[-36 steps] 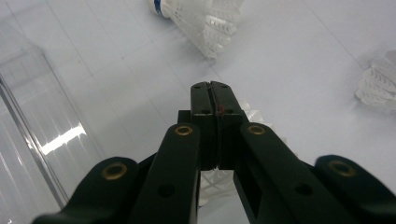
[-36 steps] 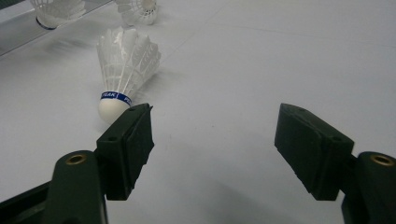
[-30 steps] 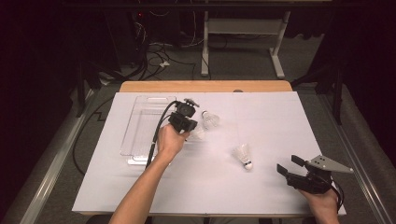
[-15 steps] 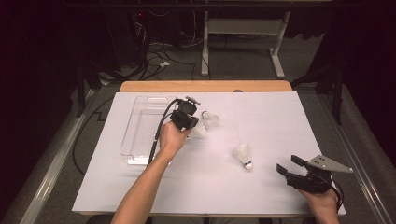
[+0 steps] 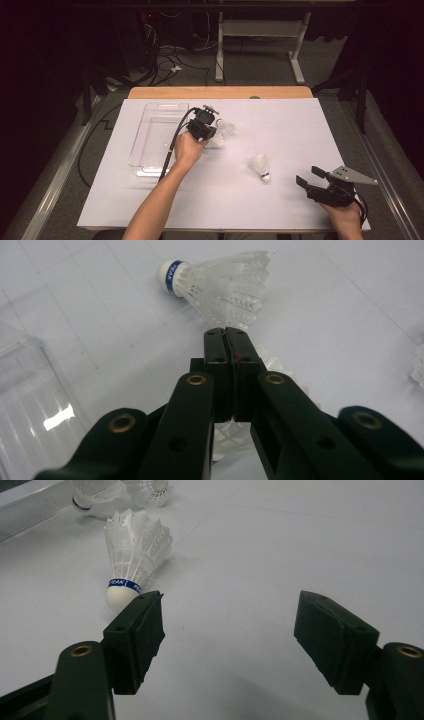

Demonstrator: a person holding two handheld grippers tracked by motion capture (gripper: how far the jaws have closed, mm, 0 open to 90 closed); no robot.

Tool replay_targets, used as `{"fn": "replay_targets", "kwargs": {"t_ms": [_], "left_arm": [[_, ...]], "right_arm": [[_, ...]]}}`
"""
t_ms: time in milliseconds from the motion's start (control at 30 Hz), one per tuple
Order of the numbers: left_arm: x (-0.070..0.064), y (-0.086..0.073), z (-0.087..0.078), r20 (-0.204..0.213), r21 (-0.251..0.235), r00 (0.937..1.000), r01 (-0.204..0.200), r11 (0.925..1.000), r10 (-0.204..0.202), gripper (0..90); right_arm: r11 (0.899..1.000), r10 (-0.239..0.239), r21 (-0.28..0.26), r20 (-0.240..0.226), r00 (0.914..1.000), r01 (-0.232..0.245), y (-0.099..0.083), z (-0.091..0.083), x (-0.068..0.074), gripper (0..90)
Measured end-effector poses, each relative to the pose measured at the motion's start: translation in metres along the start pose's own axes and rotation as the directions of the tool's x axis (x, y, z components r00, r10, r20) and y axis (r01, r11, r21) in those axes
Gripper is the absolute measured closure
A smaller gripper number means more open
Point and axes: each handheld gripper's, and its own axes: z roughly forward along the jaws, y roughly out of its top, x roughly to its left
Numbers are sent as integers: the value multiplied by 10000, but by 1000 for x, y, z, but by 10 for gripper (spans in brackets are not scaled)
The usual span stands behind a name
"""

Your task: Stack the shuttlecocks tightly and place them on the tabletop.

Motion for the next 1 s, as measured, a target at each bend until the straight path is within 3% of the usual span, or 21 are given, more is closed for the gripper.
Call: {"fn": "replay_targets", "kwargs": {"t_ms": [367, 1000], "left_arm": [[-11, 6, 6, 66, 67, 9997, -224, 9997, 223, 888], [-22, 9, 20, 175, 202, 9998, -108, 9997, 104, 817]], "right_arm": [[10000, 21, -14, -23, 10000, -21, 0, 0, 0, 281], [10000, -75, -19, -56, 10000, 75, 0, -1, 1, 281]]}}
